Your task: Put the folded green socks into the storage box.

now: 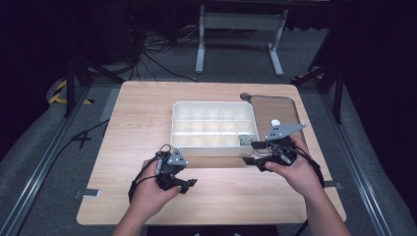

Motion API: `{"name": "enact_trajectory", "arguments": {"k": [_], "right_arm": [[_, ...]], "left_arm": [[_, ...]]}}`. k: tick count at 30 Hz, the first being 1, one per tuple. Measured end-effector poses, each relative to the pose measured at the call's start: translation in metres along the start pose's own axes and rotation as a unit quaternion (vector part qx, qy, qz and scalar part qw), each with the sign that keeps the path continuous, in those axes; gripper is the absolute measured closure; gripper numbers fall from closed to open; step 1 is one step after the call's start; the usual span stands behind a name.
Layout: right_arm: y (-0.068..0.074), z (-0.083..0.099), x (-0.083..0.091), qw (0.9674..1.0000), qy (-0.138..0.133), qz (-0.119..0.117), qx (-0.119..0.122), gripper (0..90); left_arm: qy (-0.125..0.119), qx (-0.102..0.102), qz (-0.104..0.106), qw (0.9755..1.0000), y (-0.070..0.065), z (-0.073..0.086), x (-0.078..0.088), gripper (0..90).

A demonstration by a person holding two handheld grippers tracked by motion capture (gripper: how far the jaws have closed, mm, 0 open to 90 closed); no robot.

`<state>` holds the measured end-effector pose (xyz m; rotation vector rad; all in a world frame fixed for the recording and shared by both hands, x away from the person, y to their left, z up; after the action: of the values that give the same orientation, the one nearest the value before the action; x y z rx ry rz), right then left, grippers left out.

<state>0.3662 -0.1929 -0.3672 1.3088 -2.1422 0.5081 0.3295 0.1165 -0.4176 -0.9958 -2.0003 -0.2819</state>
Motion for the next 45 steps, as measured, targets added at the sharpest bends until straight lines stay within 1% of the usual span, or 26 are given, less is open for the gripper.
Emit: {"name": "enact_trajectory", "arguments": {"k": [2, 3, 4, 5, 9, 10, 11, 12, 14, 16, 18, 19, 21, 22, 24, 26, 27, 30, 34, 37, 38, 40, 43, 44, 45], "right_arm": [[0.003, 0.003, 0.0, 1.0, -0.003, -0.003, 0.0, 33.3], [0.006, 0.008, 0.002, 0.9999, -0.008, -0.008, -0.002, 33.2], [0.01, 0.012, 0.003, 0.9999, -0.009, -0.007, -0.005, 33.0], [0.011, 0.013, 0.005, 1.0, -0.004, -0.008, -0.003, 32.5], [0.016, 0.019, 0.008, 0.9999, -0.007, -0.009, -0.004, 31.1], [0.017, 0.022, 0.007, 0.9999, -0.002, -0.011, 0.0, 30.9], [0.019, 0.026, 0.003, 0.9997, 0.012, -0.016, 0.012, 30.1], [0.019, 0.026, 0.003, 0.9997, 0.012, -0.016, 0.012, 30.1], [0.02, 0.031, -0.003, 0.9993, 0.025, -0.023, 0.014, 30.0], [0.02, 0.036, -0.01, 0.9984, 0.044, -0.033, 0.015, 29.9], [0.021, 0.041, -0.017, 0.9974, 0.059, -0.038, 0.02, 29.7], [0.022, 0.043, -0.02, 0.9971, 0.062, -0.039, 0.022, 29.6], [0.022, 0.046, -0.025, 0.997, 0.064, -0.037, 0.023, 29.4], [0.022, 0.048, -0.027, 0.9969, 0.066, -0.036, 0.023, 29.4], [0.022, 0.052, -0.031, 0.9969, 0.066, -0.035, 0.026, 28.8], [0.021, 0.057, -0.038, 0.9958, 0.077, -0.039, 0.03, 28.8], [0.02, 0.06, -0.041, 0.995, 0.082, -0.043, 0.036, 28.8], [0.019, 0.068, -0.048, 0.9945, 0.091, -0.04, 0.031, 28.4], [0.02, 0.076, -0.055, 0.9946, 0.089, -0.038, 0.038, 27.3], [0.022, 0.082, -0.059, 0.9939, 0.092, -0.038, 0.049, 27.1], [0.023, 0.084, -0.06, 0.994, 0.089, -0.037, 0.052, 27.1], [0.026, 0.088, -0.062, 0.9943, 0.082, -0.038, 0.057, 26.5], [0.03, 0.092, -0.064, 0.9936, 0.081, -0.041, 0.066, 26.3], [0.031, 0.093, -0.065, 0.9936, 0.08, -0.041, 0.069, 26.1], [0.033, 0.094, -0.066, 0.9934, 0.08, -0.039, 0.073, 25.4]], "left_arm": [[0.0, 0.0, 0.0, 1.0, 0.0, 0.0, 0.0, 36.5], [0.002, -0.001, -0.001, 1.0, 0.0, 0.0, 0.001, 36.4], [0.002, 0.001, 0.0, 1.0, 0.0, -0.001, 0.001, 36.5], [0.004, 0.0, 0.0, 1.0, 0.0, -0.001, 0.002, 36.7], [0.005, 0.002, 0.002, 1.0, 0.0, -0.001, 0.004, 36.7], [0.004, 0.0, 0.001, 1.0, 0.0, -0.001, 0.005, 36.7], [0.005, -0.001, 0.001, 1.0, 0.0, -0.002, 0.005, 36.7], [0.005, -0.001, 0.001, 1.0, 0.0, -0.002, 0.005, 36.6], [0.006, -0.001, 0.002, 1.0, 0.0, -0.002, 0.005, 36.6], [0.009, 0.0, 0.005, 0.9999, 0.0, -0.002, 0.004, 36.6], [0.014, 0.0, 0.008, 0.9999, 0.0, -0.002, 0.002, 36.9], [0.015, -0.003, 0.009, 0.9998, 0.001, -0.002, 0.002, 36.9], [0.019, -0.001, 0.009, 0.9998, 0.001, -0.001, 0.001, 36.7], [0.018, -0.004, 0.013, 0.9997, 0.002, -0.001, 0.001, 36.6], [0.018, -0.004, 0.012, 0.9998, 0.003, -0.001, 0.0, 36.5], [0.02, 0.001, 0.014, 0.9997, 0.003, -0.001, -0.001, 36.5], [0.023, 0.0, 0.014, 0.9996, 0.003, 0.0, -0.002, 36.6], [0.027, -0.001, 0.014, 0.9995, 0.003, 0.0, -0.004, 36.6], [0.04, -0.003, 0.013, 0.9991, 0.004, 0.001, -0.006, 36.6], [0.049, -0.005, 0.015, 0.9987, 0.004, 0.002, -0.009, 36.7], [0.049, -0.005, 0.015, 0.9987, 0.004, 0.002, -0.009, 36.8], [0.059, -0.005, 0.019, 0.9981, 0.003, 0.003, -0.012, 36.7], [0.065, -0.015, 0.018, 0.9976, 0.003, 0.004, -0.013, 36.6], [0.067, -0.011, 0.02, 0.9975, 0.002, 0.004, -0.014, 36.6], [0.07, -0.017, 0.017, 0.9973, 0.002, 0.004, -0.014, 36.6]]}}
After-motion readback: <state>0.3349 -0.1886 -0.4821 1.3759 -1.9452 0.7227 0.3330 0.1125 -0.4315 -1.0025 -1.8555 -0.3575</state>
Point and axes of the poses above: each handheld gripper's, and its own axes: x roughly backward along the jaws, z roughly out of its underside, y roughly to its left, the point moved 2 cm from there along -x, roughly forward along the jaws, and after that the axes turned 8 degrees about x, right-handed, at the moved point
